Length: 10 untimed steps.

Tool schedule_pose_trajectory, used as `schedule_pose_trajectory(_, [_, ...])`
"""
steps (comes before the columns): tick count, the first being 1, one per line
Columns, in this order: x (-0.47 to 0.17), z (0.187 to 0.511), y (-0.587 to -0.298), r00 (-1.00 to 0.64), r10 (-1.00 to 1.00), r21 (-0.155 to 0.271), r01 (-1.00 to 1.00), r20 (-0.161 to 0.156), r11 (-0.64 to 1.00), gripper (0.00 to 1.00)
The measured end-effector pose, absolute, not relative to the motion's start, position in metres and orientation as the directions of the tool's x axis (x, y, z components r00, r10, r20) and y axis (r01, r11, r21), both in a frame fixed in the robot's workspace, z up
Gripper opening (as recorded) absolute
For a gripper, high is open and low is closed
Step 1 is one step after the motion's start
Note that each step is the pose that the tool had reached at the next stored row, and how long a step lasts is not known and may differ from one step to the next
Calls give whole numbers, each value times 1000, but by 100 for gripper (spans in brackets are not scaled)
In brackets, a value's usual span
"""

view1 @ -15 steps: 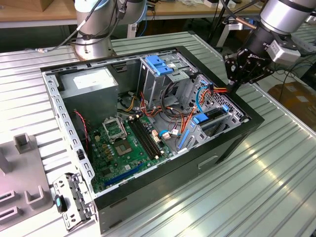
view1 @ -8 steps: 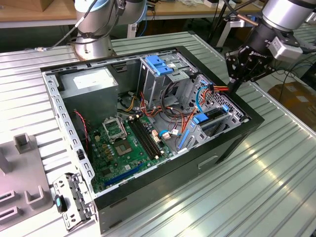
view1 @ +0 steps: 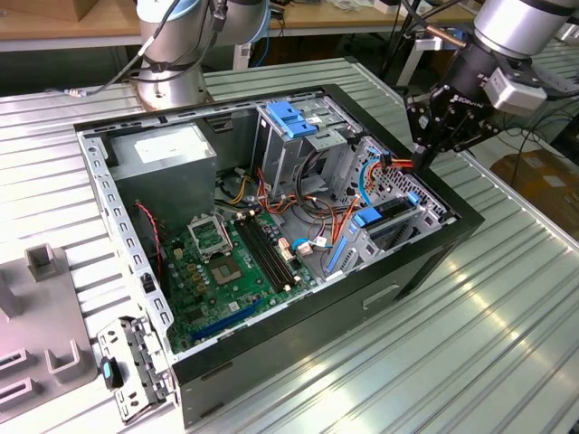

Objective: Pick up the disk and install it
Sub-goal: 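Insert the first disk wire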

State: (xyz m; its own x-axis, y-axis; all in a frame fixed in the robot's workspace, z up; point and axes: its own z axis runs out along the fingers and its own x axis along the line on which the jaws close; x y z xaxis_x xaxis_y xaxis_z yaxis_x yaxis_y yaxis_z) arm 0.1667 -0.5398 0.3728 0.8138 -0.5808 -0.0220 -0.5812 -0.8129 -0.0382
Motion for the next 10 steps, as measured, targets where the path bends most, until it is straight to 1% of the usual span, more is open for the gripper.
schedule_pose_trajectory(10, [167, 373, -540, 795, -606, -38, -606, -22, -795, 16])
